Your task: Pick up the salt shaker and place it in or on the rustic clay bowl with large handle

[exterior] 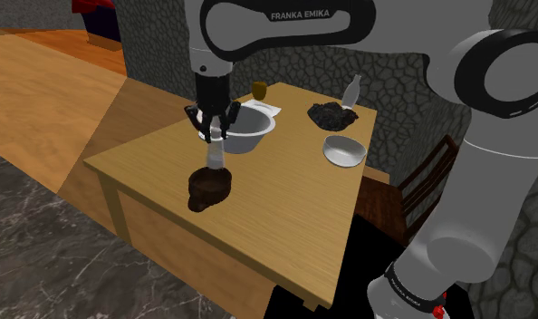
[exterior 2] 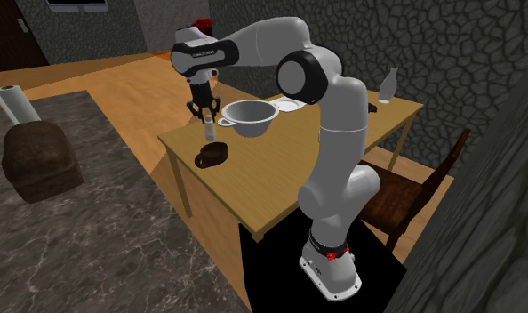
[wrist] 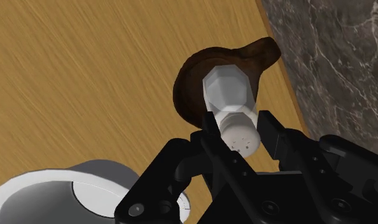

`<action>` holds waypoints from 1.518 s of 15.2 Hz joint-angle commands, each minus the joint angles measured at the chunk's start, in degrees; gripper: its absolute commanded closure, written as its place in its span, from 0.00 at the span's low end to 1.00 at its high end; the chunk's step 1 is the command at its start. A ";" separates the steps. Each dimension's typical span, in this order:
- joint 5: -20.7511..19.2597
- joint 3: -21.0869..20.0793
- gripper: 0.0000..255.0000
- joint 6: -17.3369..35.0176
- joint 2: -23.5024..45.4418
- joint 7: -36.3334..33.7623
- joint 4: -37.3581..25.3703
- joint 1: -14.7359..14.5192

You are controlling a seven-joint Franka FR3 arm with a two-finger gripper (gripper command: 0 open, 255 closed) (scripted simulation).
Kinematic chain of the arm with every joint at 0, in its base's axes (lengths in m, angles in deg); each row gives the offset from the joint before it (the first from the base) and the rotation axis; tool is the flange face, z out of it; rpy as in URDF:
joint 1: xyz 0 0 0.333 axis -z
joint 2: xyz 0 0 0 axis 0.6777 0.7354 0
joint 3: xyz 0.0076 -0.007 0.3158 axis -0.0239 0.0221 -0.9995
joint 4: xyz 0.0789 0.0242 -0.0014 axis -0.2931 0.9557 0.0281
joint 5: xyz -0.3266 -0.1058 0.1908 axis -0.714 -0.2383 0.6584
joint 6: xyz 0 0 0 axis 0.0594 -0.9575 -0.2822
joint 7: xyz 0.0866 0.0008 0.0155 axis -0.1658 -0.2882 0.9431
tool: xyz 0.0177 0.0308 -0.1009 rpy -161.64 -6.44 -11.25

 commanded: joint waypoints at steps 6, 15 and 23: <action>-0.36 0.17 1.00 5.30 0.48 -0.50 4.86 0.17; -0.55 0.23 1.00 7.07 0.77 -0.71 6.38 0.19; -0.42 0.14 0.00 5.20 0.62 -0.60 4.63 0.08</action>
